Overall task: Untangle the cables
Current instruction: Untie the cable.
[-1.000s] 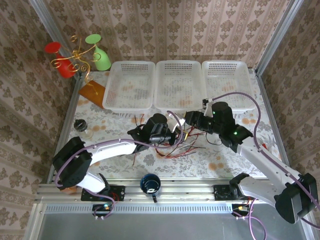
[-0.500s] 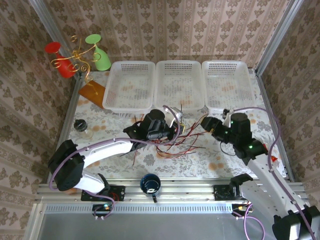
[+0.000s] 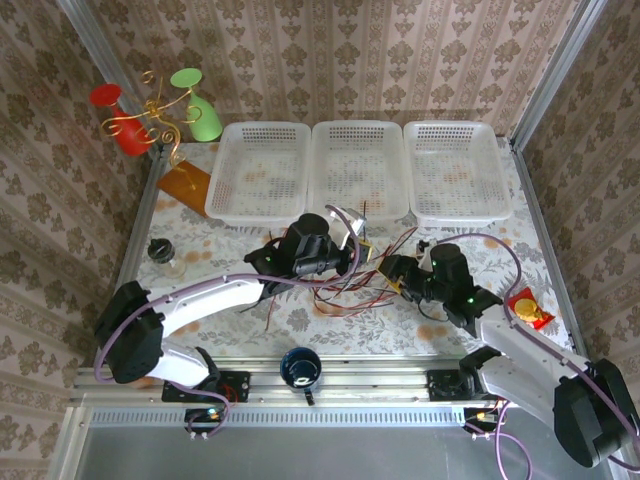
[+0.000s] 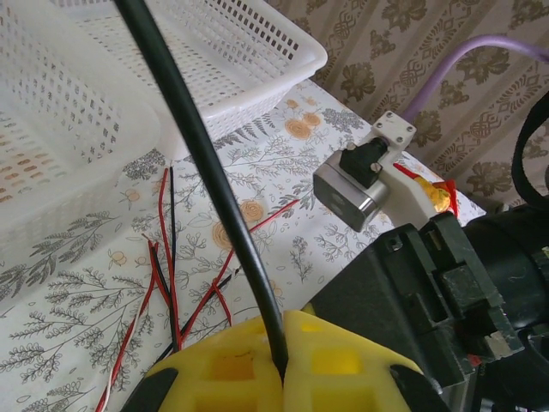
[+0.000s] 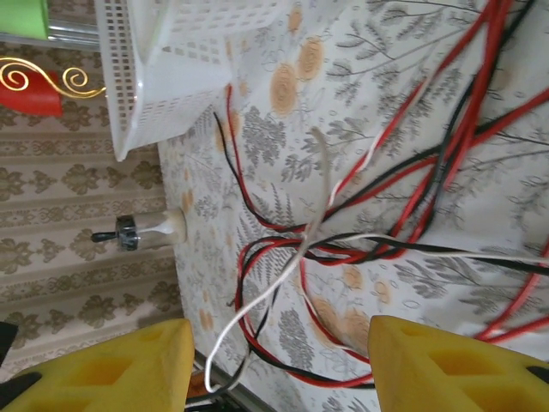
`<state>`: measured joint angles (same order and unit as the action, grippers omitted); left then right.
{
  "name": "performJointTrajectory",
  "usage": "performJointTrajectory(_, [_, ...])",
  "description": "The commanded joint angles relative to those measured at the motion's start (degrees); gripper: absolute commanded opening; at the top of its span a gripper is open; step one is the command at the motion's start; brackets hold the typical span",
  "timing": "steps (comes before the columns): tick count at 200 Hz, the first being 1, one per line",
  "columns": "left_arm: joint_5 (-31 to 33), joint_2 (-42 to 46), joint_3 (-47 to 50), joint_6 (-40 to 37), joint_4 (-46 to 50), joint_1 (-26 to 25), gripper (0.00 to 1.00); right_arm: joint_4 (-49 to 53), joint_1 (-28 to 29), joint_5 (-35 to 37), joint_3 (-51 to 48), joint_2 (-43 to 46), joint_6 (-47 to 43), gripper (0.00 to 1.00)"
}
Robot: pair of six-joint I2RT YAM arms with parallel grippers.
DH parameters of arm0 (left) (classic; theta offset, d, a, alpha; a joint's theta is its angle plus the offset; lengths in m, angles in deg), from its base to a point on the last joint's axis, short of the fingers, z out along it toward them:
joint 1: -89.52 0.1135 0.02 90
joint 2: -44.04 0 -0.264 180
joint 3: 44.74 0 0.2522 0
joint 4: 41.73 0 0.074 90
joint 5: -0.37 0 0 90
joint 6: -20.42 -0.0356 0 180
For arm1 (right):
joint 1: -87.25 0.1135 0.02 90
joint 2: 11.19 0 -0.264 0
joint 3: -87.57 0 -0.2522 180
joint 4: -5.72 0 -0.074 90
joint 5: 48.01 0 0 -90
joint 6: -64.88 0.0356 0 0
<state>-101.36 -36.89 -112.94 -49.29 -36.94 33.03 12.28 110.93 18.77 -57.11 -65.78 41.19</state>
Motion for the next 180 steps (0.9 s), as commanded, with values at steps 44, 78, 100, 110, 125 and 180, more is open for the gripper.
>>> performJointTrajectory(44, [-0.14, 2.48, -1.56, -1.09, -0.16, 0.68, 0.00, -14.22, 3.86, -1.56, 4.56, -11.94, 3.28, 0.44])
performJointTrajectory(78, [2.55, 4.79, -2.66, -2.64, 4.44, 1.02, 0.00, -4.46, 4.27, 0.97, 9.48, -9.31, -1.35, 0.00])
performJointTrajectory(100, [4.51, 7.35, -2.51, -3.13, 5.83, 2.21, 0.00, 2.74, 4.18, 4.68, 11.90, -5.09, -5.06, 0.00])
performJointTrajectory(110, [5.41, 8.44, -2.30, -3.30, 5.76, 2.75, 0.00, 5.24, 4.05, 6.70, 13.00, -3.53, -6.96, 0.00])
performJointTrajectory(125, [7.33, 10.06, -2.42, -3.98, 5.77, 3.42, 0.00, 8.43, 3.68, 9.08, 15.20, -1.88, -9.63, 0.00])
performJointTrajectory(180, [16.67, 17.86, -2.63, -10.02, 7.96, 5.70, 0.00, 13.14, 2.01, 9.13, 24.42, -1.22, -16.30, 0.00])
